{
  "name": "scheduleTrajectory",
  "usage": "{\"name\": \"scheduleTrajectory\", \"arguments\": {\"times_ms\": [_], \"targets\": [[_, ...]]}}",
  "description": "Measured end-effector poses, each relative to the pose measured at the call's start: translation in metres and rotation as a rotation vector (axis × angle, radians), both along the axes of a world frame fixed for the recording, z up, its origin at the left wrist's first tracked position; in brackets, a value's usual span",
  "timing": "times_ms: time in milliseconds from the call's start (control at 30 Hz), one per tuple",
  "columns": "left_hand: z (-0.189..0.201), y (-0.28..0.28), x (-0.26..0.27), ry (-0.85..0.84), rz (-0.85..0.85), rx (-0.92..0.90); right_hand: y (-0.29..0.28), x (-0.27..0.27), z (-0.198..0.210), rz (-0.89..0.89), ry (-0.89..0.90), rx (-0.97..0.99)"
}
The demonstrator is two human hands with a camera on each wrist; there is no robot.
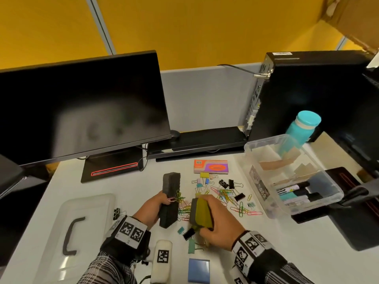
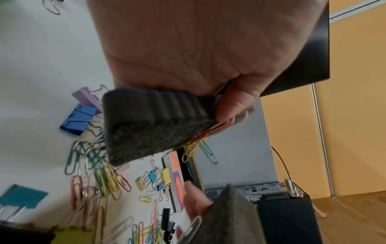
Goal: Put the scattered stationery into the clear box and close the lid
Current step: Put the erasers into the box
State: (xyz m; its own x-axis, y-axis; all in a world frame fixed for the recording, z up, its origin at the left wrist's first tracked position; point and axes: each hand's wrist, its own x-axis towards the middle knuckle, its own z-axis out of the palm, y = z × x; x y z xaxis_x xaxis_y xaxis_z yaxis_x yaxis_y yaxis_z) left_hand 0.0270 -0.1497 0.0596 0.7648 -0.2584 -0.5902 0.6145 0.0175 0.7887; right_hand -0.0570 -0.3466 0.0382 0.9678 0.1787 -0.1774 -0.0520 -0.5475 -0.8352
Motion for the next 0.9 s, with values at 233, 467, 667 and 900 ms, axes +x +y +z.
{"name": "scheduleTrajectory", "arguments": {"times_ms": [233, 467, 667, 900], "targets": [[-0.013, 0.002, 0.003, 0.067, 0.050, -0.036, 0.019, 0.016, 0.025, 0.252, -0.306, -0.143], [-0.008, -0.009, 0.014, 0.098, 0.073, -0.017, 0.018, 0.017, 0.008, 0.370, -0.287, -0.262], [-0.013, -0.010, 0.018, 0.112, 0.042, -0.003, 0.000, 0.007, -0.005, 0.390, -0.169, -0.353], [-0.014, -0.017, 0.005, 0.138, 0.022, -0.015, 0.012, 0.023, 0.009, 0.341, -0.285, -0.303]]}}
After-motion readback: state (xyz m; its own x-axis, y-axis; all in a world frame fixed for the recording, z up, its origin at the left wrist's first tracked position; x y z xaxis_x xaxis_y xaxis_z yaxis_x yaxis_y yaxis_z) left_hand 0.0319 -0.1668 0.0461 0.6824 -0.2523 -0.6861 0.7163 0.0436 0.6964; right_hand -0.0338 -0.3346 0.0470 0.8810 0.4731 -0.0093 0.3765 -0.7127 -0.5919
